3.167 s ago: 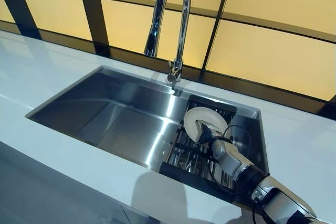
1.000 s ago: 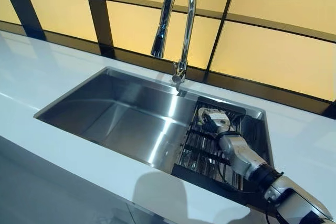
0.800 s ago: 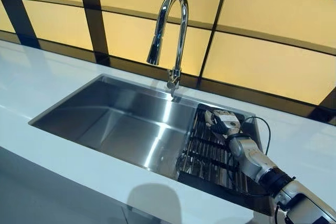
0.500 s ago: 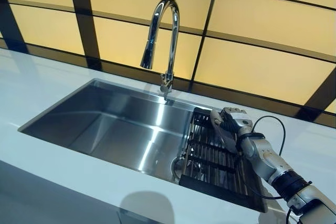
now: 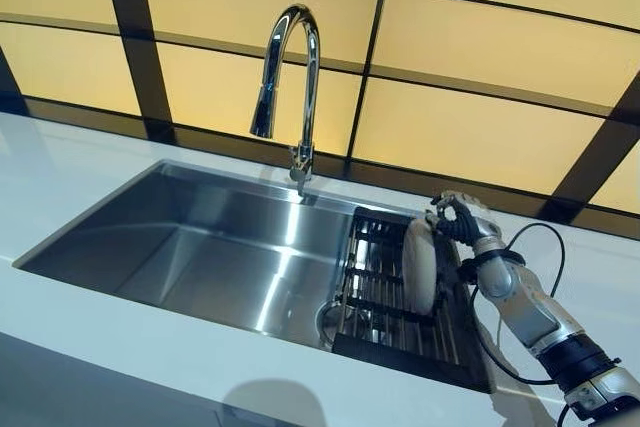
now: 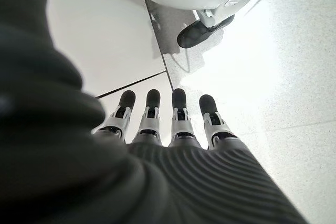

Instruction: Take plates into dishwasher

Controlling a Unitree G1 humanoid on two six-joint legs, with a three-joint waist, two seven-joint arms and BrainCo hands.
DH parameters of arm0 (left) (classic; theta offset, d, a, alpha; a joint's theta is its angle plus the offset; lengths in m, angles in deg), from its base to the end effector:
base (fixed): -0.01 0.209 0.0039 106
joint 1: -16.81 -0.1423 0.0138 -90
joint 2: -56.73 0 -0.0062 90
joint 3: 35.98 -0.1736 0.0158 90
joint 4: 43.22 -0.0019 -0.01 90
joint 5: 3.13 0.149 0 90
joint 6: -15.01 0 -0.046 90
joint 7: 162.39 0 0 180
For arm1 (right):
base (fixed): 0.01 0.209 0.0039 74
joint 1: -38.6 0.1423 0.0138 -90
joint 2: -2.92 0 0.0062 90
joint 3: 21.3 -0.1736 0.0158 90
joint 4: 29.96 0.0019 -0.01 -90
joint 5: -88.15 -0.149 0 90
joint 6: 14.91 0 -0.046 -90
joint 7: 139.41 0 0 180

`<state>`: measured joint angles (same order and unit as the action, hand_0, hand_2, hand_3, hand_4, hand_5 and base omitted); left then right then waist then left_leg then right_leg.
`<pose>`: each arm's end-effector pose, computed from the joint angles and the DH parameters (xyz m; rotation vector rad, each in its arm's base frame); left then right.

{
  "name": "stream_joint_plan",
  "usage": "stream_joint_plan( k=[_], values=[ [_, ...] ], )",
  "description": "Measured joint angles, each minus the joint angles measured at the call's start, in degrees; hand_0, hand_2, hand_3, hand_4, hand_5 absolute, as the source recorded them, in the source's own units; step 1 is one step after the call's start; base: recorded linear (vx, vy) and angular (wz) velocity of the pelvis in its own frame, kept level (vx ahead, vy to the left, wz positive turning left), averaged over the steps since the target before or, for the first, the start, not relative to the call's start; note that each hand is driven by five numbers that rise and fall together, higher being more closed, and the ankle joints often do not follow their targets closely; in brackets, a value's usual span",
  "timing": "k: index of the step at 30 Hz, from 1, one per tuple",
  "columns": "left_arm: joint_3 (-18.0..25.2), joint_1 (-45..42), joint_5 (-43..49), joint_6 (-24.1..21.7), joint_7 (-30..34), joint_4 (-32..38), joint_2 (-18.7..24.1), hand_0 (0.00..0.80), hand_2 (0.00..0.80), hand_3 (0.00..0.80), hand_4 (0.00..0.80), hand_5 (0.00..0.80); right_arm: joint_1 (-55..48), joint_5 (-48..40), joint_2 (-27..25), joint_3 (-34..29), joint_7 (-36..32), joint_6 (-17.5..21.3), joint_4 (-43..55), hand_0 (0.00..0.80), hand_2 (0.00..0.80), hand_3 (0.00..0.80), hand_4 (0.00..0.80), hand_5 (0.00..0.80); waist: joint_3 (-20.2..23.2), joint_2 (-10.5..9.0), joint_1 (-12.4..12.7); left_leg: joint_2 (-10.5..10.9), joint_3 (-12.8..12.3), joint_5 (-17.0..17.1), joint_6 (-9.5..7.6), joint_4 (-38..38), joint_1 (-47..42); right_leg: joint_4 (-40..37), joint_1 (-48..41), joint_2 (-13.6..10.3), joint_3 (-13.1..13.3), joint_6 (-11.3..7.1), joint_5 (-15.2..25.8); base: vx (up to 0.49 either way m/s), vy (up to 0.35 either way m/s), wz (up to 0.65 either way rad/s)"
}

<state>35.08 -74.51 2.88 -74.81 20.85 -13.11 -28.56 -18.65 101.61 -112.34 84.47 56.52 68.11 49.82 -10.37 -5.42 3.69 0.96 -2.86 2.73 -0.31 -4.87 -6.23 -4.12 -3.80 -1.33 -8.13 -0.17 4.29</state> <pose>0.0954 0.2397 -0.1013 0.5576 1.1250 -0.2170 0.2977 -0.2132 0.1754 -0.9810 -0.3615 -0.2120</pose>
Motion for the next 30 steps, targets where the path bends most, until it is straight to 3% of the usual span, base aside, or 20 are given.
stream_joint_plan(
  k=[12, 19, 20, 21, 25, 30],
  values=[
    [0.0, -0.6, 0.0, -1.5, 0.0, -1.3, -0.6, 0.0, 0.0, 0.0, 0.0, 0.0, -0.5, -8.7, 0.0, -5.1, 2.1, 2.1, 7.6, 0.8, 0.8, 0.8, 0.8, 0.8, 1.2, 0.17, -1.4, 0.1, -1.6, -0.2, -0.28, 0.0, -0.4, 0.0, 0.2, -0.1, 1.5, -0.66, 0.5, 0.012, 0.057, -0.06],
    [0.0, -0.5, 0.0, -1.7, -0.1, -1.7, -0.6, 0.0, 0.0, 0.0, 0.0, 0.0, -1.8, -8.7, 0.0, -6.1, -0.3, 1.9, 7.7, 0.8, 0.8, 0.8, 0.8, 0.8, 1.9, 0.07, -1.9, 0.2, -2.1, -0.4, -0.35, 0.0, -0.9, 0.1, 0.2, -0.3, 1.9, -0.73, 0.4, 0.004, 0.031, -0.04],
    [0.0, -0.5, 0.0, -1.7, -0.2, -1.7, -0.6, 0.0, 0.0, 0.0, 0.0, 0.0, -2.0, -8.7, -0.1, -6.1, -1.4, 1.6, 7.7, 0.747, 0.747, 0.747, 0.747, 0.747, 1.9, 0.04, -2.1, 0.2, -2.1, -0.4, -0.35, 0.0, -0.9, 0.1, 0.2, -0.3, 1.9, -0.73, 0.4, 0.0, 0.0, 0.0],
    [0.0, -0.5, 0.0, -1.7, -0.3, -1.7, -0.6, 0.0, 0.0, 0.0, 0.0, 0.0, -2.7, -8.6, 0.0, -6.1, -3.1, 1.3, 7.7, 0.0, 0.0, 0.0, 0.0, 0.0, 2.0, -0.06, -2.1, 0.2, -2.1, -0.4, -0.35, 0.0, -0.9, 0.0, 0.2, -0.3, 2.0, -0.73, 0.4, 0.0, 0.0, 0.0],
    [0.0, -0.7, 0.0, -1.5, -0.3, -1.7, -0.6, 0.0, 0.0, 0.0, 0.0, 0.0, -4.5, -8.6, 0.0, -4.2, -10.9, -1.9, 7.7, 0.0, 0.0, 0.0, 0.0, 0.0, 2.1, -0.29, -2.8, 0.2, -2.5, -0.4, -0.37, 0.0, -0.9, 0.0, 0.2, -0.2, 2.2, -0.74, 0.4, -0.004, -0.003, -0.03],
    [0.0, -0.4, 0.0, -1.6, -0.4, -1.9, -0.6, 0.0, 0.0, 0.0, 0.0, 0.0, -7.3, -8.5, 0.0, -1.2, -18.2, -3.2, 7.7, 0.0, 0.0, 0.0, 0.0, 0.0, 2.4, -0.64, -2.9, 0.2, -2.9, -0.5, -0.54, 0.0, -0.9, 0.0, 0.2, -0.2, 2.5, -0.77, 0.5, -0.002, -0.002, -0.04]
  ],
)
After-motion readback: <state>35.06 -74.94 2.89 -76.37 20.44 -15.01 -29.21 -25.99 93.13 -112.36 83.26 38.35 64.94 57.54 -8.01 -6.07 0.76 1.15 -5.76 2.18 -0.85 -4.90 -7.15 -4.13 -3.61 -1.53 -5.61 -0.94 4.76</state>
